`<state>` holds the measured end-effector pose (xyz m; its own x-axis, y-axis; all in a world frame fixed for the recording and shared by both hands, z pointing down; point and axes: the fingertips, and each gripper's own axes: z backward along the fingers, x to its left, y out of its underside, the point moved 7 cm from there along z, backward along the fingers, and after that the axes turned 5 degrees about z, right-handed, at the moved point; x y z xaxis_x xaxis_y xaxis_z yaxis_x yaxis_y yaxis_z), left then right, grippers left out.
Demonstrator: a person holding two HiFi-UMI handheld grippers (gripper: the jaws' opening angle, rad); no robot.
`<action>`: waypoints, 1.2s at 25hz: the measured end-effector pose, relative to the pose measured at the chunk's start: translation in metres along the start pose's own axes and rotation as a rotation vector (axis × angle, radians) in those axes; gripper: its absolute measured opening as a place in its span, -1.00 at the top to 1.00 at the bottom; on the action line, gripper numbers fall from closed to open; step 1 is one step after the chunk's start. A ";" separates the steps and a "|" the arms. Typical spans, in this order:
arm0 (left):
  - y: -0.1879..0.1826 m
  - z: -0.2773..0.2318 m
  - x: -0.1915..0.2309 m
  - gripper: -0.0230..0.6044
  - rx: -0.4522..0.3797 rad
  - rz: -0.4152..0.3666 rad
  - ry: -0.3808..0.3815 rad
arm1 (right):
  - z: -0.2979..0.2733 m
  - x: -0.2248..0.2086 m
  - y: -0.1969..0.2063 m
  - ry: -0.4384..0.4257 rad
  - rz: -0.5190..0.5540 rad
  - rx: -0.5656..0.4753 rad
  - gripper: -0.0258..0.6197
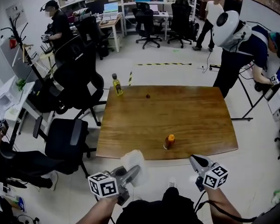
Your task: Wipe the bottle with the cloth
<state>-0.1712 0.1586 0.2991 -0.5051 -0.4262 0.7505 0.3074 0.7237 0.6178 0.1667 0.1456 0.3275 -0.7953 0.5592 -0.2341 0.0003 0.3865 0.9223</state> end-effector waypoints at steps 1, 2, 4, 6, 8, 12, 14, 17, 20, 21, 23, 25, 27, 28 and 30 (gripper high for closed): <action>0.004 0.008 -0.003 0.61 0.012 -0.009 0.020 | 0.014 0.013 0.006 0.022 -0.059 -0.013 0.91; 0.009 0.014 -0.007 0.61 0.026 -0.026 0.035 | 0.028 0.028 0.012 0.041 -0.097 -0.016 0.91; 0.015 0.022 -0.013 0.61 0.050 -0.064 0.060 | 0.054 0.058 0.022 0.078 -0.122 -0.008 0.91; 0.021 0.027 -0.018 0.61 0.066 -0.073 0.089 | 0.075 0.083 0.030 0.116 -0.127 0.003 0.91; 0.028 0.031 -0.023 0.61 0.080 -0.068 0.118 | 0.091 0.101 0.035 0.139 -0.150 0.008 0.91; 0.046 0.038 -0.031 0.61 0.116 -0.092 0.135 | 0.108 0.123 0.043 0.125 -0.165 0.013 0.91; 0.051 0.040 -0.034 0.61 0.124 -0.116 0.126 | 0.111 0.126 0.045 0.112 -0.137 0.032 0.91; 0.055 0.037 -0.040 0.61 0.113 -0.128 0.108 | 0.116 0.124 0.045 0.094 -0.133 0.037 0.91; 0.061 0.032 -0.046 0.61 0.089 -0.121 0.088 | 0.122 0.120 0.037 0.085 -0.121 0.019 0.91; 0.065 0.030 -0.047 0.61 0.081 -0.123 0.084 | 0.123 0.118 0.035 0.076 -0.110 0.017 0.91; 0.069 0.023 -0.053 0.61 0.068 -0.126 0.078 | 0.124 0.112 0.036 0.054 -0.086 0.022 0.91; 0.069 0.018 -0.063 0.61 0.055 -0.119 0.074 | 0.123 0.105 0.038 0.037 -0.084 0.023 0.91; 0.071 0.016 -0.069 0.61 0.034 -0.084 0.066 | 0.124 0.100 0.038 0.017 -0.087 0.021 0.91; 0.073 0.015 -0.070 0.61 0.025 -0.059 0.062 | 0.125 0.099 0.037 0.005 -0.083 0.019 0.91; 0.078 0.014 -0.070 0.61 0.015 -0.028 0.051 | 0.124 0.097 0.033 -0.015 -0.064 0.011 0.91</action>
<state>-0.1230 0.2522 0.2913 -0.4713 -0.4734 0.7441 0.2817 0.7187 0.6357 0.1650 0.3033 0.2970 -0.7848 0.5437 -0.2976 -0.0439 0.4301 0.9017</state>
